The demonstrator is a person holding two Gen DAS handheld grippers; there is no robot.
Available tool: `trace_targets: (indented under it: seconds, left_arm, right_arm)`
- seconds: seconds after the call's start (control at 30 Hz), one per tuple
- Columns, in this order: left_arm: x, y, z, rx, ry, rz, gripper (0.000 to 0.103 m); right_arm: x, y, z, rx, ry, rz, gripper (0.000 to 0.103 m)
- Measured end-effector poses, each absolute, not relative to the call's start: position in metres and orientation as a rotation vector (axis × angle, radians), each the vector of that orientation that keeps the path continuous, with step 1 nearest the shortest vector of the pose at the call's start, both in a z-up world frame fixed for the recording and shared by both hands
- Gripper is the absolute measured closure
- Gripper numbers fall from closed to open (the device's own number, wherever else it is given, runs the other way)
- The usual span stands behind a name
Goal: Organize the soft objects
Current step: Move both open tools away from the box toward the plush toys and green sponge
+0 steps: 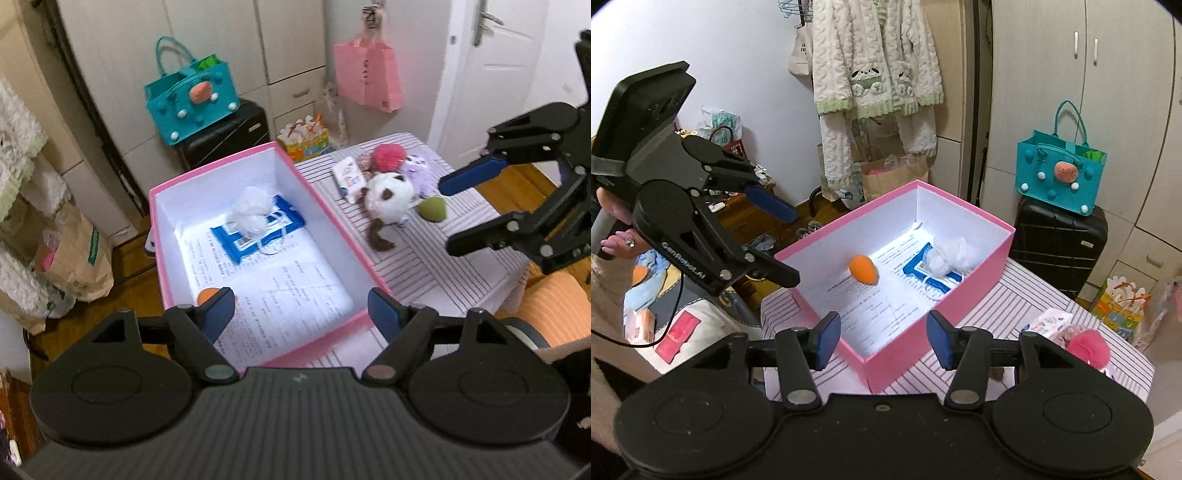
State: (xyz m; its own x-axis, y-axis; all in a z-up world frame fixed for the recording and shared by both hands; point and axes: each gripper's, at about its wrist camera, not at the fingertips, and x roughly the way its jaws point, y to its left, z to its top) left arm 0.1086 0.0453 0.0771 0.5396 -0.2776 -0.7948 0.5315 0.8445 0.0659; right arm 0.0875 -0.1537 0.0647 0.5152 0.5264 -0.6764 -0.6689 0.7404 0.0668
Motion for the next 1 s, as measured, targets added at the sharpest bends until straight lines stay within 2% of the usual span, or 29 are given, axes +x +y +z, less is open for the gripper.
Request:
trace_targets:
  seconds: [0.43,0.8,1.0]
  left_arm:
    - [0.065,-0.007,0.062,0.432,0.854,-0.595,0.022]
    - [0.058,-0.053,0.042,0.526,0.782,-0.712,0.019]
    - [0.074,-0.074,0.022,0.446,0.801,-0.760,0.019]
  right_arm:
    - [0.041,-0.189,0.040,-0.215,0.740,0.666,0.044]
    - [0.038,-0.230,0.006,-0.166,0.779,0.566,0.040]
    - [0.049,-0.257,-0.025,-0.133,0.801,0.492,0.040]
